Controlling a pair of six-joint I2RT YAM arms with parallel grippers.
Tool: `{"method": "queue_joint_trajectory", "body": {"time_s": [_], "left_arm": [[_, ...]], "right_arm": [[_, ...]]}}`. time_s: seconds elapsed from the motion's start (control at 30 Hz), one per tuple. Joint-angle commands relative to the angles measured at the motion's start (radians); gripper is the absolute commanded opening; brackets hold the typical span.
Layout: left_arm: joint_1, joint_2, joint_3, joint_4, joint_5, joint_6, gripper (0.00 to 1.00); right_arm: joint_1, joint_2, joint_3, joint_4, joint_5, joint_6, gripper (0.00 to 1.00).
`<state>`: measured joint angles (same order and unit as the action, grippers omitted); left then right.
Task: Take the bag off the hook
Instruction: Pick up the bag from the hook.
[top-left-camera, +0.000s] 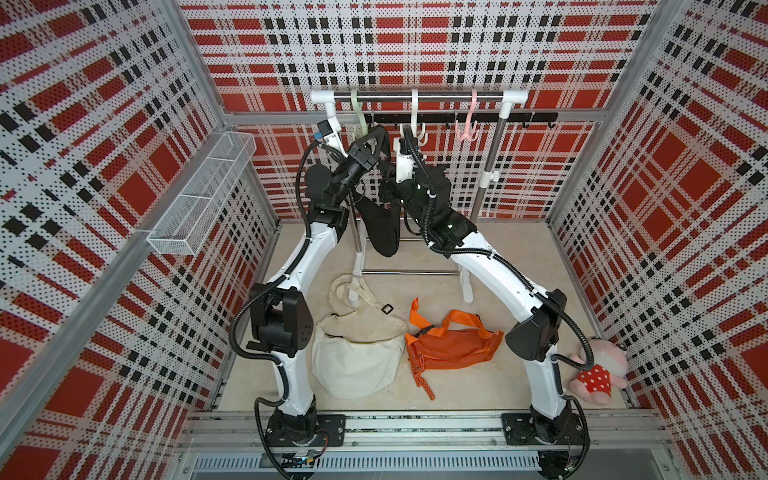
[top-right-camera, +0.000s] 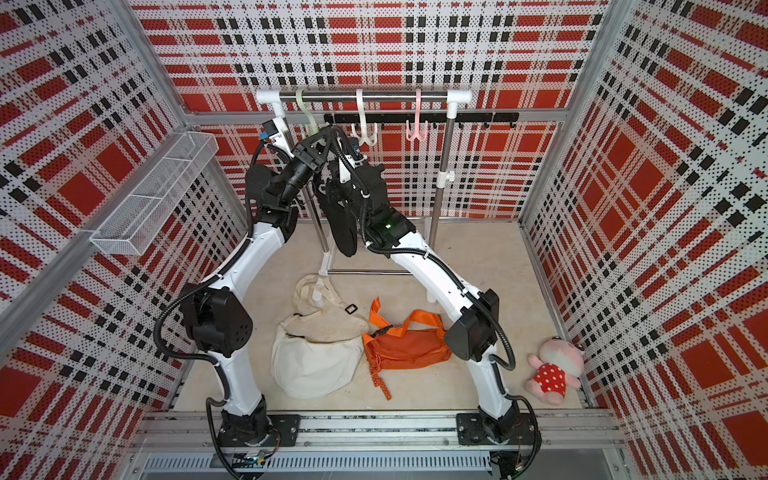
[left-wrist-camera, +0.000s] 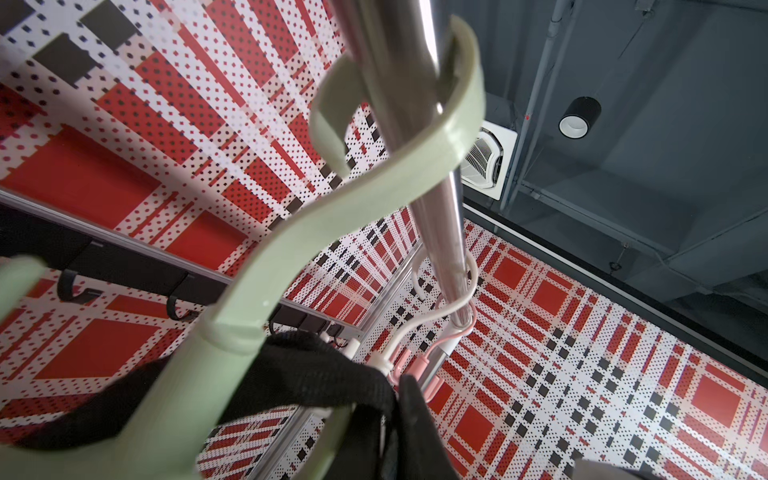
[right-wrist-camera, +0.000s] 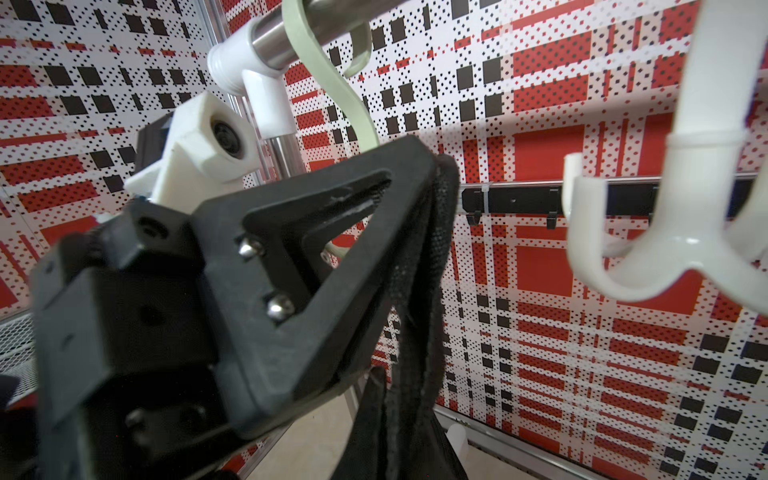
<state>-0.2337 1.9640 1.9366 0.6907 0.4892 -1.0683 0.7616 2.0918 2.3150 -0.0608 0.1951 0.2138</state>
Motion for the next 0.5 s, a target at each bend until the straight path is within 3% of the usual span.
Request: {"method": "queue_joint_trajectory", "body": {"time_s": [0.0, 0.47], "left_arm": [[-0.006, 0.033, 0.080, -0.064, -0.024, 0.036, 0.11], [-0.064, 0.065, 0.203, -0.171, -0.078, 0.101, 0.07]], "right_arm": [[0.004, -0.004, 0.014, 0.066, 0.006, -0.012, 0.00], [0.004, -0.061, -0.106, 0.166, 0.071, -0.025, 0.00]]}}
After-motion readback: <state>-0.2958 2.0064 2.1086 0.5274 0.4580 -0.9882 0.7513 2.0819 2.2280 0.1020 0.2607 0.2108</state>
